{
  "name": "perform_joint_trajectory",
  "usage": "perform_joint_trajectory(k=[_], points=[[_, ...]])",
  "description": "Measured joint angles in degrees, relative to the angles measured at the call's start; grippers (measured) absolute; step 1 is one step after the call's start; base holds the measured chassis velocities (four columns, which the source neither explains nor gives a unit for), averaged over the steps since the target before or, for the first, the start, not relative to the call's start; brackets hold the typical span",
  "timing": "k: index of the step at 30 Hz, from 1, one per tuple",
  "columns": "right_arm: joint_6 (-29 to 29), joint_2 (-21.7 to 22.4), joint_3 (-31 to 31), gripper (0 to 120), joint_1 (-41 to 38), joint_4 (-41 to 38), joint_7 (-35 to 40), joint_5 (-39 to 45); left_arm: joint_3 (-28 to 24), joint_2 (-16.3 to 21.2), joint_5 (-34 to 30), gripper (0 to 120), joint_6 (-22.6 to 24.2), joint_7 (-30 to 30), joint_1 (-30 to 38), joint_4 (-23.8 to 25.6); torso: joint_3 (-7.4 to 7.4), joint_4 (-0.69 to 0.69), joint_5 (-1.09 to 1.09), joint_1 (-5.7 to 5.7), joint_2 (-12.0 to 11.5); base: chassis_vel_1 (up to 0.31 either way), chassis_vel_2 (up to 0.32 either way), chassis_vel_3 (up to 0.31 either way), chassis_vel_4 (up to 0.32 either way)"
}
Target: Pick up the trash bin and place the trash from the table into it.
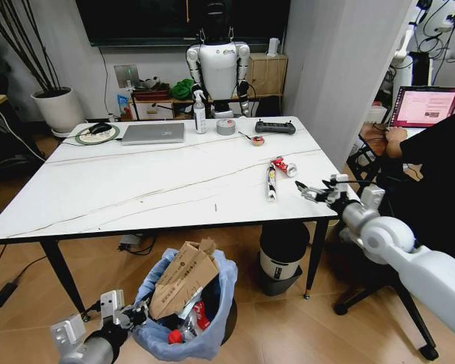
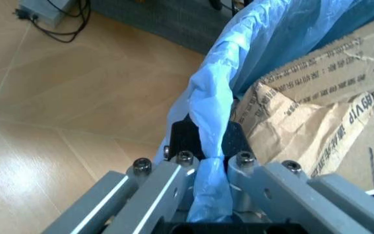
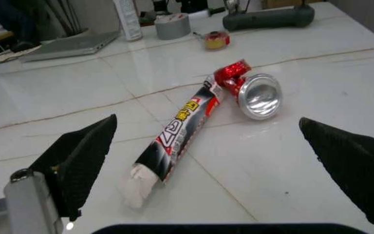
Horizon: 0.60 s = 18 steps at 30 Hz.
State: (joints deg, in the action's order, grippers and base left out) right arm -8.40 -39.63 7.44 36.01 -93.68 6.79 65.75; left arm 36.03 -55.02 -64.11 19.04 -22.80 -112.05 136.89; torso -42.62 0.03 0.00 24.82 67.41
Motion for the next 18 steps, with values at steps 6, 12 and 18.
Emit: perform_joint_trajectory(k=[6,12,18], points=[[-0.49,-3.64,7.09,100,-5.28,4.04,0.36,0.38,0.34,-0.32,0.07,0,0.00,-0.05,-0.15,0.30,0.00,-0.02,0.01,0.00,0.00,0.000,0.000,0.000,0.000],[-0.79,-7.01,11.35,100,-8.41,7.98,1.11,-0.13,0.46,-0.18,0.02,0,0.00,-0.09,-0.08,0.36,0.00,-0.02,-0.01,0.00,0.01,0.000,0.000,0.000,0.000],[-0.80,-8.87,13.21,100,-10.57,10.78,1.03,-0.30,0.19,-0.61,0.02,0,0.00,-0.11,0.28,-0.01,0.00,-0.02,-0.02,0.00,0.01,0.000,0.000,0.000,0.000]])
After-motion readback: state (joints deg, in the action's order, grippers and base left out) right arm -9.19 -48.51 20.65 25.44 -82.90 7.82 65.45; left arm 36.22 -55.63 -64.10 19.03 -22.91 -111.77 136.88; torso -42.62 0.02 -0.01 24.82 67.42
